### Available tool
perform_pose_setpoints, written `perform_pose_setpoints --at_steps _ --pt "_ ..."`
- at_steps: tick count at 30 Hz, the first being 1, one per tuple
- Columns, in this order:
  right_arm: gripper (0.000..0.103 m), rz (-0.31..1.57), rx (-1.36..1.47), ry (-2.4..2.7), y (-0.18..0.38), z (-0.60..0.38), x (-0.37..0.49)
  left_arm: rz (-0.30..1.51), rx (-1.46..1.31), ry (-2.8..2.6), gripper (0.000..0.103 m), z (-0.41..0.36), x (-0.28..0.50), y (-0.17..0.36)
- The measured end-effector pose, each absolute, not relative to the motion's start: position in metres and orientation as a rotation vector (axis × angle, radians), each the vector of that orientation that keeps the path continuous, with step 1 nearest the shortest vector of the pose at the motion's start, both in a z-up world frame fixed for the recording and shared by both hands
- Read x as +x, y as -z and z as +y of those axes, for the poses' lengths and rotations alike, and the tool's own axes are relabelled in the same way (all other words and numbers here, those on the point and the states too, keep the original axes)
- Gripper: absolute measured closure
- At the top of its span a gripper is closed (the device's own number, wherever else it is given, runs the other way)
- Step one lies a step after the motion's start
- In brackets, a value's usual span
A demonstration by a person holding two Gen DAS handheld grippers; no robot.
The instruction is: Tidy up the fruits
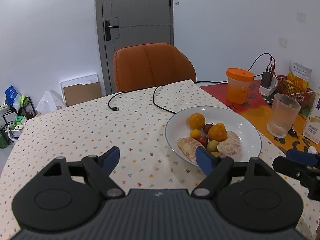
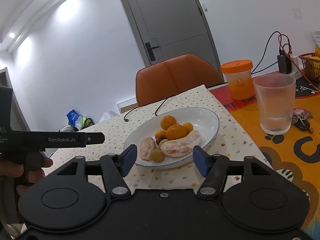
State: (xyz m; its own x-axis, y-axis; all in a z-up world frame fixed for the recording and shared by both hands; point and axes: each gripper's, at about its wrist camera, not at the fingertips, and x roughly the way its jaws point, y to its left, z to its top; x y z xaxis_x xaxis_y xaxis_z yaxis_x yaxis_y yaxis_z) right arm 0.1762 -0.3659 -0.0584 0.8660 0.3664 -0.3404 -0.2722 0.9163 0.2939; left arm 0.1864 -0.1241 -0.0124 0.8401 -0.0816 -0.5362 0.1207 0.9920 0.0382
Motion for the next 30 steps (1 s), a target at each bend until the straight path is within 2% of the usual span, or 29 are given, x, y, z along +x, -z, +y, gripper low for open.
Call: perform_pose_setpoints --at_steps 4,9,14,17,30 --pt "0.032 0.393 0.236 -0.342 0.052 -0.364 0.167 0.556 0.065 0.103 0.014 -0.118 0.17 0.006" --pt "0.025 0.393 0.223 -0.356 0.044 -0.359 0.157 0.539 0.071 0.098 0.012 -0.113 0.15 -0.002" --pt "0.007 0.39 0.197 -0.376 0.036 -0.353 0.145 0.534 0.06 0.082 0.005 -0.105 0.131 -0.009" --pt "0.002 0.383 0.184 -0.386 0.03 -0.349 0.14 0.531 0.061 0.06 0.003 -0.1 0.121 -0.011" --pt "0.0 0.431 0.137 -0.468 0.013 -0.32 0.124 0.513 -0.019 0.003 0.0 -0.072 0.074 -0.03"
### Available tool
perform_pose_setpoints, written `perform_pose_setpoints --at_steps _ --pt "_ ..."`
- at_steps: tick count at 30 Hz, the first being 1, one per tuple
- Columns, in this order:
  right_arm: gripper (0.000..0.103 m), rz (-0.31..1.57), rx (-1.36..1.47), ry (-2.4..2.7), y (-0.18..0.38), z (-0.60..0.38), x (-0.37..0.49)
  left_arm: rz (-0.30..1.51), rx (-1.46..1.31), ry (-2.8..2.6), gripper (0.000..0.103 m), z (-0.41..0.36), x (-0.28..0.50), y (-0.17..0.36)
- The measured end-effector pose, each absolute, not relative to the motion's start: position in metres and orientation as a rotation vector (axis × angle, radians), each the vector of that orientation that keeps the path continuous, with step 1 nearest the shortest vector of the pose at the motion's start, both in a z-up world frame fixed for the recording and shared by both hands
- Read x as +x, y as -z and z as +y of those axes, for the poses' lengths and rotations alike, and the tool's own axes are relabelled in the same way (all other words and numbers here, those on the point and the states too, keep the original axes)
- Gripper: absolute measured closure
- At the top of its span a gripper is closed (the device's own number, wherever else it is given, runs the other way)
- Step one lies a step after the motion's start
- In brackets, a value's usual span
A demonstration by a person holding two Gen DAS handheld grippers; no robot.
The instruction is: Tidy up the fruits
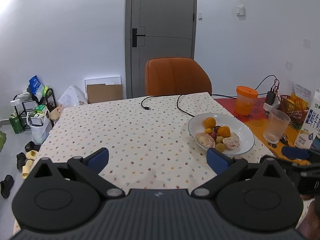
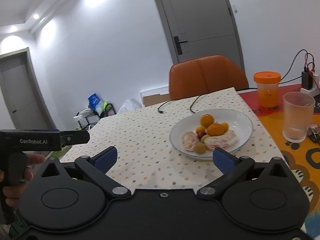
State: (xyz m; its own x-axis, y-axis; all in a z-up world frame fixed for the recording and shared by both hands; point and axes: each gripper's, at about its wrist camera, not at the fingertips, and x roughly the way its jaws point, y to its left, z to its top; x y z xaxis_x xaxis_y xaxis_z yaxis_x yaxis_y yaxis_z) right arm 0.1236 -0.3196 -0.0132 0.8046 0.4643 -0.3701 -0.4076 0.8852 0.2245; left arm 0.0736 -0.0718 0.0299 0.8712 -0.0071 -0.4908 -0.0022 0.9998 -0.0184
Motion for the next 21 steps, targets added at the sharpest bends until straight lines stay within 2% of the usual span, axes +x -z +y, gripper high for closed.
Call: perform_pose_setpoints --at_steps 21 --pt "0.0 0.413 0.104 -0.421 -0.009 -0.304 0.089 0.46 -0.064 -0.054 0.0 -0.039 0.006 -0.031"
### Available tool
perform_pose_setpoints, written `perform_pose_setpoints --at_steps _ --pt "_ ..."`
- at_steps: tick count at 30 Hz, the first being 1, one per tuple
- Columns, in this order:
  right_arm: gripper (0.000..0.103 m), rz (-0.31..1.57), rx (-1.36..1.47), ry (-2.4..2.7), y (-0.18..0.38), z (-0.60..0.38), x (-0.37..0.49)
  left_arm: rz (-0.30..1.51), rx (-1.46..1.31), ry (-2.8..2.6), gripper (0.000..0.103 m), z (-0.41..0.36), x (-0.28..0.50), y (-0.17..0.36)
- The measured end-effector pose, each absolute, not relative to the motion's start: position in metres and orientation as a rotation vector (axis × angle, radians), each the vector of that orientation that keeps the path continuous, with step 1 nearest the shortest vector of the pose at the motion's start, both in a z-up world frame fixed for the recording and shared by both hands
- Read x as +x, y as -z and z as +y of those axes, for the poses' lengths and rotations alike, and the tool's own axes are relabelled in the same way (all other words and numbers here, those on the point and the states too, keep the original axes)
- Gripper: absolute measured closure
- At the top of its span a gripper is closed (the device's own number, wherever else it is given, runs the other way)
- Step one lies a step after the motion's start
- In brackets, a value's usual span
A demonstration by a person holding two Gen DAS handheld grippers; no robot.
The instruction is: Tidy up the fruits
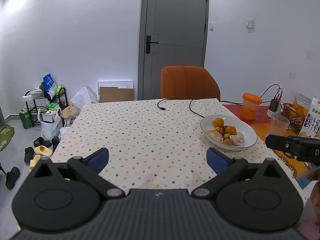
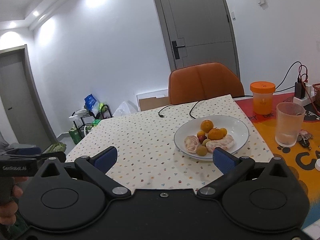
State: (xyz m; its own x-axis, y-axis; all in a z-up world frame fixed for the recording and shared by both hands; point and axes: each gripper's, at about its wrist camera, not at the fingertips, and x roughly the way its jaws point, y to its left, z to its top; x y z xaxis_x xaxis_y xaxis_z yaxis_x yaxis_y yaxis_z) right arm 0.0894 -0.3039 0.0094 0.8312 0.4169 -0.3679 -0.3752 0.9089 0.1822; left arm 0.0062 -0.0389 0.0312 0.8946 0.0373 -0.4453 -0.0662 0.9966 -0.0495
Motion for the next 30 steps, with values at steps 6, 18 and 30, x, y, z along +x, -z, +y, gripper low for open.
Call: perform_pose_setpoints --at_steps 6,18,30 --pt "0.0 0.421 0.106 -0.466 -0.013 -0.291 0.08 0.441 -0.056 -0.057 0.0 -0.036 -0.008 -0.032" --pt "0.0 0.415 0.047 -0.487 -0.011 -0.267 0.071 0.439 -0.075 -0.1 0.0 -0.021 -0.012 -0.029" --pt "0.0 0.414 0.034 -0.477 -0.009 -0.267 0.071 0.455 -0.069 -0.088 0.0 -0.023 -0.01 -0.027"
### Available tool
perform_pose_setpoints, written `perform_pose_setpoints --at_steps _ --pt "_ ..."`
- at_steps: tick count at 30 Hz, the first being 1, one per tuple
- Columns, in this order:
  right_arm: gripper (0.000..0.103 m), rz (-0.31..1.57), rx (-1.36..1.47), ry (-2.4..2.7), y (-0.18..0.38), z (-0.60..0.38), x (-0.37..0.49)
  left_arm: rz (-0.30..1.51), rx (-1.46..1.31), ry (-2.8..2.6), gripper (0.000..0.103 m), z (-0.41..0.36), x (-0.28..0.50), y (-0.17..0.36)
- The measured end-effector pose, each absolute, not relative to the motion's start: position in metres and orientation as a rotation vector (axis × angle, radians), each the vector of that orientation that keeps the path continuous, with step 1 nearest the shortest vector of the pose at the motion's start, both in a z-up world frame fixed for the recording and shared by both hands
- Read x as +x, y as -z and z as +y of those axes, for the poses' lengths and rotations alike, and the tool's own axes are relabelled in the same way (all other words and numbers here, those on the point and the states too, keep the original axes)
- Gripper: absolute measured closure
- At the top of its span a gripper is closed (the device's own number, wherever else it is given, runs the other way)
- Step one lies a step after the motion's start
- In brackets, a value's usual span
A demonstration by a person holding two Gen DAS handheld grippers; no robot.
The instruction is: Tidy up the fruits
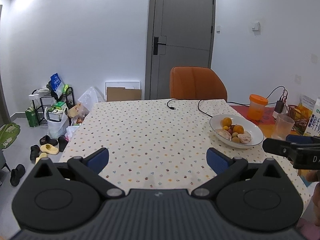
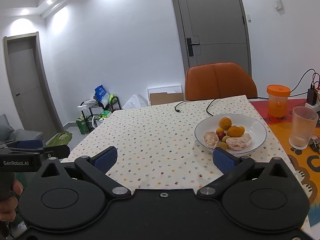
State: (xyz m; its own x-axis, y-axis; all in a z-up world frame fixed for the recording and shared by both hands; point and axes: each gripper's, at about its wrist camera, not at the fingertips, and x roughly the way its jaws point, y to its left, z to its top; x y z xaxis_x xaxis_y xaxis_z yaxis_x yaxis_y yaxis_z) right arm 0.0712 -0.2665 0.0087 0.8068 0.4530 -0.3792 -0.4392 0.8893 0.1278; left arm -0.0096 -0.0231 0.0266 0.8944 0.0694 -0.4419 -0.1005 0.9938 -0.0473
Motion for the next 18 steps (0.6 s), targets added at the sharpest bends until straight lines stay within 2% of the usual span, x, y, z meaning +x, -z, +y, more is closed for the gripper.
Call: perform_pose_setpoints --at_steps 18 --pt "0.0 0.42 0.032 -0.465 -0.0074 -0.2687 0.0727 0.477 -0.064 -0.08 0.0 -0.0244 -0.0069 -0.0235"
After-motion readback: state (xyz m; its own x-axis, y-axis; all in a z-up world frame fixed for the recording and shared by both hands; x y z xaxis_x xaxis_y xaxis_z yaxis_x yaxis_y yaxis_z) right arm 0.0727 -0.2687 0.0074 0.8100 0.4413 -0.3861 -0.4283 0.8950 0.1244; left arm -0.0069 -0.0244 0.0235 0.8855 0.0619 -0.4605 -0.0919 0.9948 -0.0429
